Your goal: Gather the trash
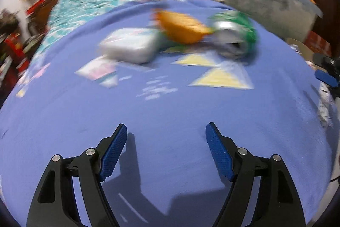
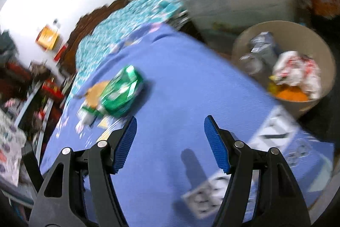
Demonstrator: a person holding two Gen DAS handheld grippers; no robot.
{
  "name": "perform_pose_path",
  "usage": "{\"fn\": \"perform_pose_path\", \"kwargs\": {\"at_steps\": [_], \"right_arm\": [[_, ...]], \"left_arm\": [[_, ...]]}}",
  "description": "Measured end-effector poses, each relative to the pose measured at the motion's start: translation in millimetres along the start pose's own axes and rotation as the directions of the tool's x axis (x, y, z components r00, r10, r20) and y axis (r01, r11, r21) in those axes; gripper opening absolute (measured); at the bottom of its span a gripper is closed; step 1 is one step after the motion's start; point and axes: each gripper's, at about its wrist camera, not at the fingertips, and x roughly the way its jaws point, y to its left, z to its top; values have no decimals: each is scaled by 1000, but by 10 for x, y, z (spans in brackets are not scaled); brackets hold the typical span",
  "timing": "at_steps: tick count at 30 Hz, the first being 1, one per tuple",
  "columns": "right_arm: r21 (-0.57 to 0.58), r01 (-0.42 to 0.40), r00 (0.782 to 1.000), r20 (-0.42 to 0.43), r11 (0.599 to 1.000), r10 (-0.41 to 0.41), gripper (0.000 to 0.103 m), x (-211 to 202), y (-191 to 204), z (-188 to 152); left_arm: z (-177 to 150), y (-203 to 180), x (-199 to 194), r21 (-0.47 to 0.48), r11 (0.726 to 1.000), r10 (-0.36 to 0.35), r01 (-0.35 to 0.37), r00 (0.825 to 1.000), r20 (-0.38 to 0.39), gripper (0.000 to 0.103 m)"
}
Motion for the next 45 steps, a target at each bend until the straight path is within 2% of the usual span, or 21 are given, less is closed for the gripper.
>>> {"fn": "perform_pose_path", "kwargs": {"at_steps": [3,6,8,10,13,17,21,23,25,29,31,34,36,37,38,39,40,43,45], "right_arm": [[-86,-35,998,-54,996,31,67,183,369,-77],[-171,-81,991,-120,982,61,67,384,780,-168],[-230,-107,985,-154,967,72,67,504,1064,-210],[-310,-119,984,-167,943,70,67,615,1367,-234],[-426,-94,988,-150,900,32,64,825,1775,-166],[-513,-12,991,-118,858,-57,44,1206,2075,44],[-580,67,978,-124,812,-170,24,1636,2161,137],[-584,56,980,-122,809,-156,15,1646,2122,103],[-551,15,983,-145,834,-113,11,1506,2068,12],[-559,-100,979,-205,823,-20,10,1083,2051,-432],[-567,-196,961,-272,800,42,13,856,2041,-755],[-563,-351,914,-380,748,143,16,581,2023,-1111],[-540,-391,898,-401,745,181,28,456,1959,-1193],[-518,-410,891,-404,751,207,53,394,1908,-1185],[-495,-424,888,-393,758,239,85,321,1853,-1161],[-479,-424,893,-361,769,269,89,244,1800,-1136],[-467,-410,906,-305,784,292,89,157,1729,-1090],[-421,-413,906,-286,808,314,86,99,1592,-1011],[-391,-382,918,-266,837,294,79,153,1510,-939]], "left_arm": [[-91,466,-10,-99,994,52,-52,999,-8,72],[-141,913,-16,-225,971,81,-83,997,-20,71],[-174,1144,-34,-301,951,70,-74,997,-22,71],[-208,1316,-65,-374,927,25,-20,1000,7,71],[-202,1303,-88,-375,927,24,-18,1000,12,70],[-168,1196,-109,-335,942,20,-9,999,29,70],[-176,1203,-101,-343,939,13,0,999,37,70],[-172,1229,-77,-355,935,5,8,999,35,70],[-174,1253,-64,-366,930,-5,17,999,33,70],[-167,1239,-60,-363,931,-18,29,999,35,70],[-169,1223,-78,-353,934,-35,48,998,44,71],[-190,1224,-113,-347,933,-81,98,995,64,76],[-208,1243,-136,-357,924,-120,140,990,76,78],[-223,1254,-148,-361,918,-143,163,986,81,80],[-237,1256,-163,-363,914,-159,180,984,86,85],[-259,1246,-188,-364,909,-182,204,979,94,85],[-274,1228,-210,-360,907,-199,220,975,97,85],[-275,1135,-283,-328,911,-224,248,968,111,85],[-252,1044,-315,-297,918,-239,264,964,119,85]]}}
